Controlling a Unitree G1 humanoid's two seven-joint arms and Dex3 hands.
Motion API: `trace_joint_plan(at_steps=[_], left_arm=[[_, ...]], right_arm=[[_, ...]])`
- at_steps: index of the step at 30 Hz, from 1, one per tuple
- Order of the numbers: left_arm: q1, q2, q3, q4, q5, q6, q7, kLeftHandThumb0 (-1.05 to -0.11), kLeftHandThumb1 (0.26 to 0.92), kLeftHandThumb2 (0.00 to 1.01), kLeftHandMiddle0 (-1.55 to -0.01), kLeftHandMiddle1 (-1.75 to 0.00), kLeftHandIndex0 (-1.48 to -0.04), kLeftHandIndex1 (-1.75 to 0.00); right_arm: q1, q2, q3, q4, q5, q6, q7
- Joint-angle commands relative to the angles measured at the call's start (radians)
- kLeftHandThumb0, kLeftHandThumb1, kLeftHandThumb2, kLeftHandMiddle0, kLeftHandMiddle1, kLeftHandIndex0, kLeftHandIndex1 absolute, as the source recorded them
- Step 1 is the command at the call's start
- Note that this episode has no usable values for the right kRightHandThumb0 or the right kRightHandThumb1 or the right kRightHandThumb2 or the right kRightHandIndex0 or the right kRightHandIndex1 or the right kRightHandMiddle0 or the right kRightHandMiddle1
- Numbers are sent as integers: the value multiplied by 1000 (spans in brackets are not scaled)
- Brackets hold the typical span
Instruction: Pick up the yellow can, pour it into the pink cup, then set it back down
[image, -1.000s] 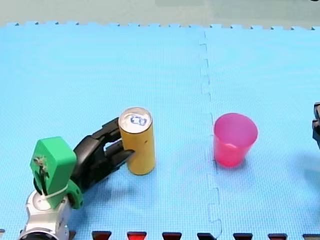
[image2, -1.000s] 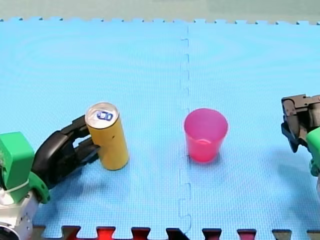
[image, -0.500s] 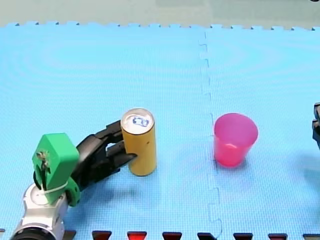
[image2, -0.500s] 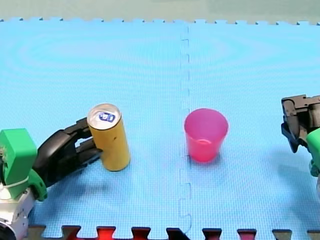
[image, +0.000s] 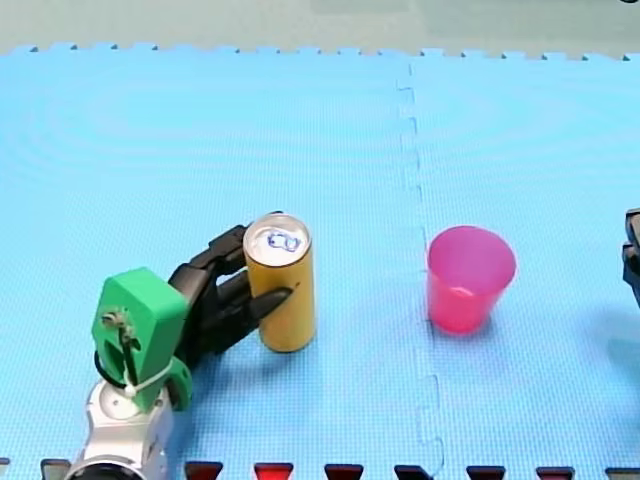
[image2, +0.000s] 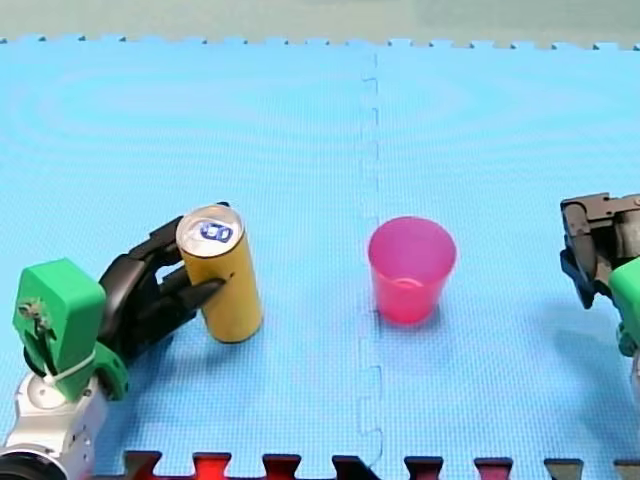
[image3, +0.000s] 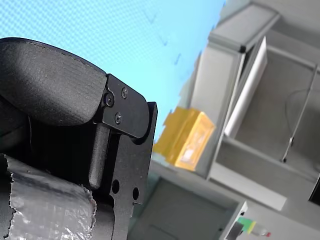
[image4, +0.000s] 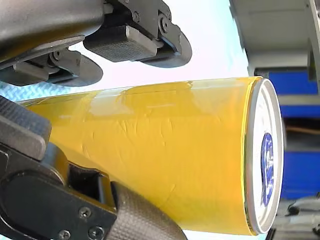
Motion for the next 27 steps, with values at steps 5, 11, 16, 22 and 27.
trace_joint_plan(at_steps=[5, 11, 16, 22, 27], left_arm=[[-5, -56, -21, 1, 36, 1, 130, -807, 714, 3, -573, -16, -530, -9], [-8, -122, -7, 1, 35, 13, 289, -652, 706, 1, -688, -42, -643, -32], [-10, -147, 19, -6, 2, 15, 333, -478, 676, 2, -908, -62, -786, -36], [-10, -142, 28, 6, -3, 11, 347, -366, 739, 5, -1242, -63, -1126, -41], [-24, -122, 18, 1, 11, 71, 358, -368, 749, 5, -1317, -66, -1194, -42]], right_arm=[[9, -2, 7, -22, -2, 14, -12], [15, 0, 9, -33, 0, 19, -12], [20, 4, 11, -42, 0, 23, -14], [22, 8, 14, -47, -3, 25, -19], [20, 10, 16, -46, -4, 29, -23]])
